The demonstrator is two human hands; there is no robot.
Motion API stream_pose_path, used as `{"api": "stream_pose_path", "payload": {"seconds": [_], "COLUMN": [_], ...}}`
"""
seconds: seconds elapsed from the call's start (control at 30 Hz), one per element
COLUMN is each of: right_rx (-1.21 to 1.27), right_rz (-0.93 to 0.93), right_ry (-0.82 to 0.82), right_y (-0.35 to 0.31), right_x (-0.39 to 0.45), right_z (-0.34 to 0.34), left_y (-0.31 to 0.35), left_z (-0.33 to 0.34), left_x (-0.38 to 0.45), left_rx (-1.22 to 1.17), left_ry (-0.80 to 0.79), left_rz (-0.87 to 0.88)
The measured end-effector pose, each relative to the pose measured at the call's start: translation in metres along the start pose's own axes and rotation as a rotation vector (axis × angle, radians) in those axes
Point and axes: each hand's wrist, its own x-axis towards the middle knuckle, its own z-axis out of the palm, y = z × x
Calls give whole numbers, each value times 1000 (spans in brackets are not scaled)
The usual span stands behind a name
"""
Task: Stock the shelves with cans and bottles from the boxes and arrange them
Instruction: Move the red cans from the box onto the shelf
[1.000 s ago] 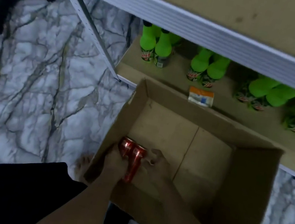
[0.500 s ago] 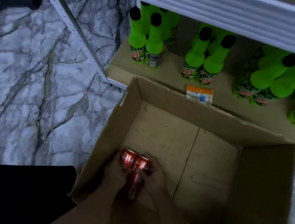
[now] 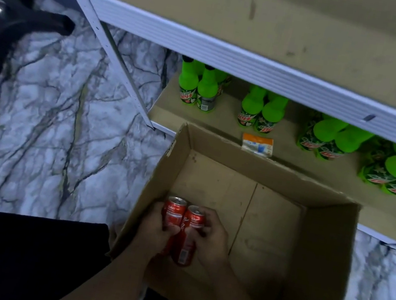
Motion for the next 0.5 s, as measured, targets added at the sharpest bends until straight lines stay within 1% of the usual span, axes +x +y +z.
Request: {"api": "stream_pose_path", "payload": {"seconds": [0.1, 0.23, 0.33, 0.43, 0.5], "right_rx": [-60, -156, -222, -298, -304], "right_rz": [-132, -200, -287, -430, -516], "right_ry": [16, 34, 71, 130, 169], "right_y": [-59, -152, -232, -323, -387], "right_x": [-30, -74, -111, -156, -187], "right_z": [-14, -35, -52, -70, -81], "left_y": [45, 115, 179, 253, 300], "left_z": [-24, -71, -116, -166, -200], "left_x": [-39, -99, -154, -213, -248], "left_rx": [-44, -129, -220, -313, -340], "left_ry": [55, 82, 105, 124, 157], "left_rz": [79, 181, 273, 382, 463]}}
